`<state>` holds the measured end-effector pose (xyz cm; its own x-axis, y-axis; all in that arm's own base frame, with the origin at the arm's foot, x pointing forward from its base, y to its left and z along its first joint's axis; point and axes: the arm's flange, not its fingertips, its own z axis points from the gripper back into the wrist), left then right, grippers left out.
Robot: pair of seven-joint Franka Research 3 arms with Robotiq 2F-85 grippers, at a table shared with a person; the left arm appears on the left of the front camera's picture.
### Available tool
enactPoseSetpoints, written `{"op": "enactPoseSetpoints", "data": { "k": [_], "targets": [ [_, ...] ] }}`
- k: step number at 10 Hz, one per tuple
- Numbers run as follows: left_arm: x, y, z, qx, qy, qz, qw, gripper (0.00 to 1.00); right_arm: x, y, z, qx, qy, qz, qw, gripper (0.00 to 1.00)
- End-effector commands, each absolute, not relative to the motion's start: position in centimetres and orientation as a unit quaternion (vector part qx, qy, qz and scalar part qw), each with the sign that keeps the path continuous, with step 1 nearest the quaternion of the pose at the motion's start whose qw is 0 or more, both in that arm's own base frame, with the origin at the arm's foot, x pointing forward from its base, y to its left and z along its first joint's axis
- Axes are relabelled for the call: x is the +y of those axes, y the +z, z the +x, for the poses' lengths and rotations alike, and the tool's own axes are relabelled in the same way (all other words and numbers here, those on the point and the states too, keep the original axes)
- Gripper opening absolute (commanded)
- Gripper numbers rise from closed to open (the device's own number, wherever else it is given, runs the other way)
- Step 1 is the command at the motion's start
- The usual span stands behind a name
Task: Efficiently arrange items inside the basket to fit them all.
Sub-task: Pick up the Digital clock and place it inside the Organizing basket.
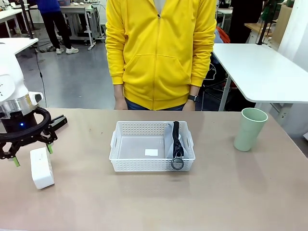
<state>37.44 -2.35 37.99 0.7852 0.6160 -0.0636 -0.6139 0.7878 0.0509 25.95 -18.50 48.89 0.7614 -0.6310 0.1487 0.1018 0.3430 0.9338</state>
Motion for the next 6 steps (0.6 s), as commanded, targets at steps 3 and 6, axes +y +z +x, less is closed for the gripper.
{"op": "enactPoseSetpoints", "data": {
  "k": [3, 6],
  "targets": [
    [-1.1, 36.5, 38.6, 0.044, 0.223, -0.047, 0.973, 1.00, -18.5, 49.0, 26.3, -0.266, -0.225, 0.528, 0.775, 1.00],
    [-1.7, 34.8, 38.5, 0.071, 0.247, -0.036, 0.966, 1.00, -18.5, 49.0, 26.3, -0.266, -0.225, 0.528, 0.775, 1.00]
  ]
}}
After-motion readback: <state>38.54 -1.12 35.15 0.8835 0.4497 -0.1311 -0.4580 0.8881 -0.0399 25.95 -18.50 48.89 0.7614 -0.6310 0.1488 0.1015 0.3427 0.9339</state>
